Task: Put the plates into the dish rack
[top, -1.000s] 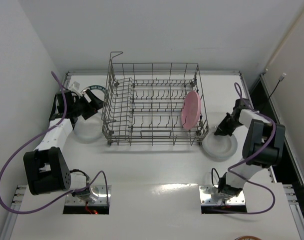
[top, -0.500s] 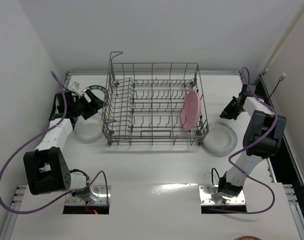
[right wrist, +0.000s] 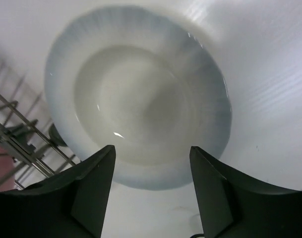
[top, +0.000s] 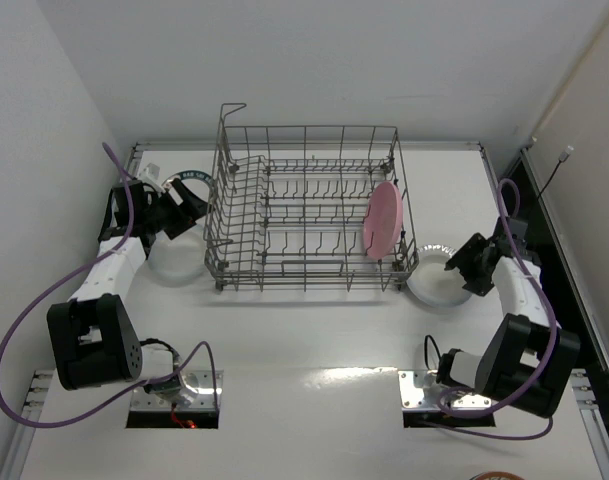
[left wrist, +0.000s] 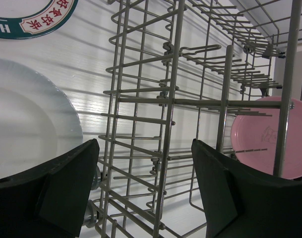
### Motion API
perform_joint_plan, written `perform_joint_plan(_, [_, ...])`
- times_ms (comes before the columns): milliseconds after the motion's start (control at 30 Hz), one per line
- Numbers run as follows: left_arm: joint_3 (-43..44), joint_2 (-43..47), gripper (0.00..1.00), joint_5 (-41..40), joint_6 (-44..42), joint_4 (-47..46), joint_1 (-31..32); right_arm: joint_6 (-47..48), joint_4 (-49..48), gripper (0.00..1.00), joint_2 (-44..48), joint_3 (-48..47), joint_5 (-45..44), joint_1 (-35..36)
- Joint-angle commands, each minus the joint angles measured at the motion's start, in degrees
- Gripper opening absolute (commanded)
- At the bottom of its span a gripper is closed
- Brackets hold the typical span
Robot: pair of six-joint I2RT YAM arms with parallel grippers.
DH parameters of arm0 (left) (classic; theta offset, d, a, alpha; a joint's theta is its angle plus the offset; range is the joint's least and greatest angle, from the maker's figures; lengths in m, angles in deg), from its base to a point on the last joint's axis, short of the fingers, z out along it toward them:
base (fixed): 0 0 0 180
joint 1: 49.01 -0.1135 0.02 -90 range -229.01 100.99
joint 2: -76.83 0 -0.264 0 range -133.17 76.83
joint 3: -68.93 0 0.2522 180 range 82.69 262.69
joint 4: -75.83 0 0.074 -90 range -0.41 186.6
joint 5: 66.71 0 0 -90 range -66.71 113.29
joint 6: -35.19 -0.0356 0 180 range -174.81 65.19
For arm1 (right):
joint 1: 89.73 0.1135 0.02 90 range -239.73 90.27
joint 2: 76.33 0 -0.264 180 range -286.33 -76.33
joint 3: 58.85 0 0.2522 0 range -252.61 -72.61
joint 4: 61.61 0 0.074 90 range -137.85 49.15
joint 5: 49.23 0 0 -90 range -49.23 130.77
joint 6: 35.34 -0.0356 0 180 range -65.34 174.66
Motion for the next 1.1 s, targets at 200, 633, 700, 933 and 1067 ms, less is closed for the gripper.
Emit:
perform_joint_plan(200, [0.61,0.37,0.73,4.00,0.23,-1.88,0.57,-0.61,3.36,0.64,9.35,6.84,6.60,-3.91])
perform_joint_plan(633, [0.61,0.37,0.73,4.00,0.23,-1.88,0.57,-4.21,-6.64,0.69,-1.26,14.49,18.46,-9.09])
perform_joint_plan(700, [0.61,0.37,0.73,4.00,0.23,-1.88,0.57,-4.74,-7.97,0.64,-2.15,15.02,18.47,-9.80])
perform_joint_plan(933, [0.61,0.37,0.73,4.00,0.23,-1.88,0.57,-5.27,-12.19,0.30,-4.87,15.02,19.52,-13.66])
perform_joint_plan(1067, [0.61,0.37,0.73,4.00,0.23,-1.88,0.57,-3.52,-12.72,0.01,-6.28,15.02,21.71,-16.11])
